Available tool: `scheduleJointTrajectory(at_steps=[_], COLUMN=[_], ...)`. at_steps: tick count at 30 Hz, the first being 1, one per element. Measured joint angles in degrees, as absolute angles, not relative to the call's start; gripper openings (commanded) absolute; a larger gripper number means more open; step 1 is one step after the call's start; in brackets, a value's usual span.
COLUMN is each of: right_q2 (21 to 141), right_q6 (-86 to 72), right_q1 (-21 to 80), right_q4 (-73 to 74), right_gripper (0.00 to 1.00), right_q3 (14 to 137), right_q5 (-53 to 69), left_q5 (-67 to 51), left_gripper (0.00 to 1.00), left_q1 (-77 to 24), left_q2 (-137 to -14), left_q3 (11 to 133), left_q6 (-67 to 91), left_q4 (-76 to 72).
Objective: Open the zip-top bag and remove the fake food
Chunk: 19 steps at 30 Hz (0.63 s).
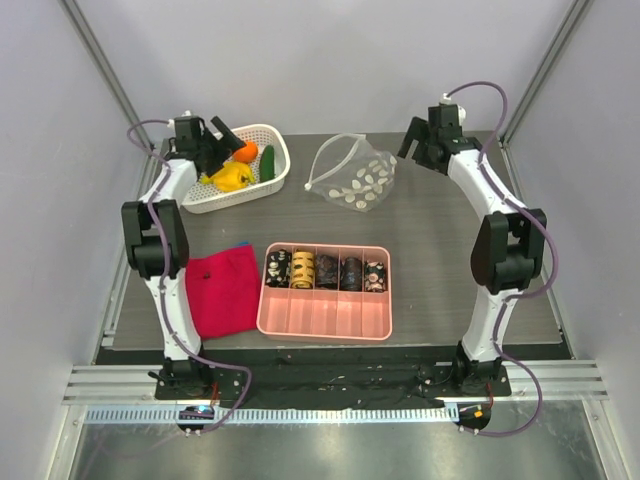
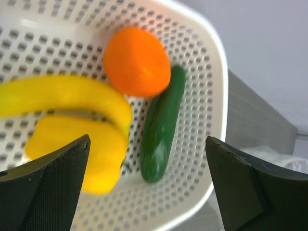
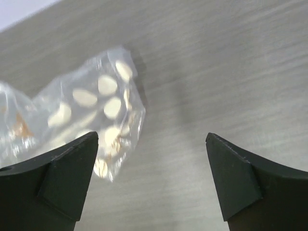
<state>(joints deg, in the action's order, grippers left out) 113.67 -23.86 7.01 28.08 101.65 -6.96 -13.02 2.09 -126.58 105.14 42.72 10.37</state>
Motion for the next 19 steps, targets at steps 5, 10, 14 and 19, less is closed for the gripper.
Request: scheduleJointTrajectory(at_steps=[5,10,14,19], right_q2=[106.78,97.32,85.25,67.77], right_q6=[-24.1,-24.29,-24.23,-25.63], right_q1=[11.9,20.05,24.34,23.64], right_q4=[29.23,30.06,30.11,26.55], right_gripper=[1.0,1.0,1.0,0.99], right_q3=[93.1,81.38,70.63,58.39], right_q5=[-11.66,-13.72,-12.49,-9.78], left_q5=[-10.35,-8.82,-8.51,-9.08], left_gripper=[1.0,1.0,1.0,1.0], left_q1=[0.03,-9.37,-18.72,-22.65], left_q2=[-111.5,-90.5,-73.08,-56.07], left_q3=[87.94,69.49,57.3,48.75], left_q6=[42.15,41.71,41.76,42.68], left_q4=[11.2,8.93,8.64,8.62])
